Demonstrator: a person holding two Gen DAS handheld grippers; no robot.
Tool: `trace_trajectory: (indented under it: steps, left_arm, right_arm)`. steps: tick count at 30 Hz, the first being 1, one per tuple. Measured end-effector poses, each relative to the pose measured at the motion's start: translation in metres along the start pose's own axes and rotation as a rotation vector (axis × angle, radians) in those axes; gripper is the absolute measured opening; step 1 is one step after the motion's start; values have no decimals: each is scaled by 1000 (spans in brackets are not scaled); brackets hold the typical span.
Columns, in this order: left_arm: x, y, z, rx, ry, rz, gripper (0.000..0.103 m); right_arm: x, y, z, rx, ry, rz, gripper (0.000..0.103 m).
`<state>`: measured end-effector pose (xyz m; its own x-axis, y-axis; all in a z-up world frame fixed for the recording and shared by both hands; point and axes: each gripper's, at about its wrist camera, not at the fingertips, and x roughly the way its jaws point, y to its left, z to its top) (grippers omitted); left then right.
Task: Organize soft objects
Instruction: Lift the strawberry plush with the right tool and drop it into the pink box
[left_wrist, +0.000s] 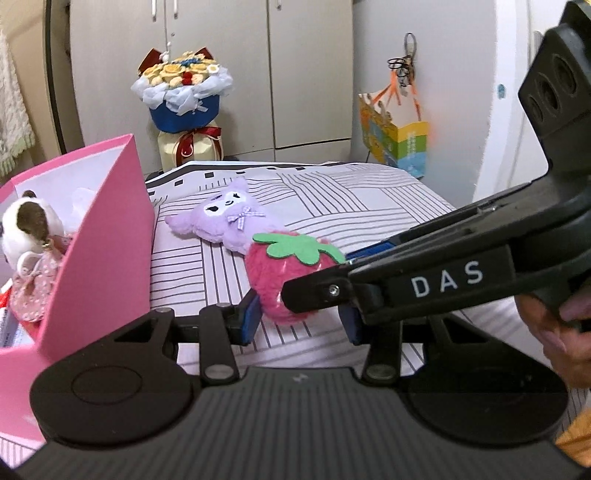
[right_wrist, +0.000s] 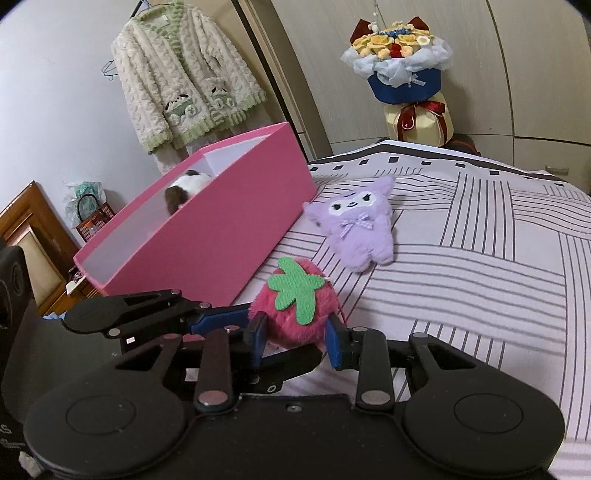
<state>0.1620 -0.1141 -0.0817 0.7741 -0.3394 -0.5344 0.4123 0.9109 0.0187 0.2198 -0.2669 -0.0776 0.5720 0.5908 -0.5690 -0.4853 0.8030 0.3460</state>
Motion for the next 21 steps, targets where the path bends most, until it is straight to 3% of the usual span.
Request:
trace_trajectory:
  steps: [10, 21]
  left_arm:
    - [-38, -9, -4, 56, 50, -64, 43]
    - [-89, -11, -10, 94, 10, -83, 41]
  right_arm:
    - [-31, 42, -15, -88, 29, -57, 37]
    - [-65, 85, -21, -161, 31, -72, 37]
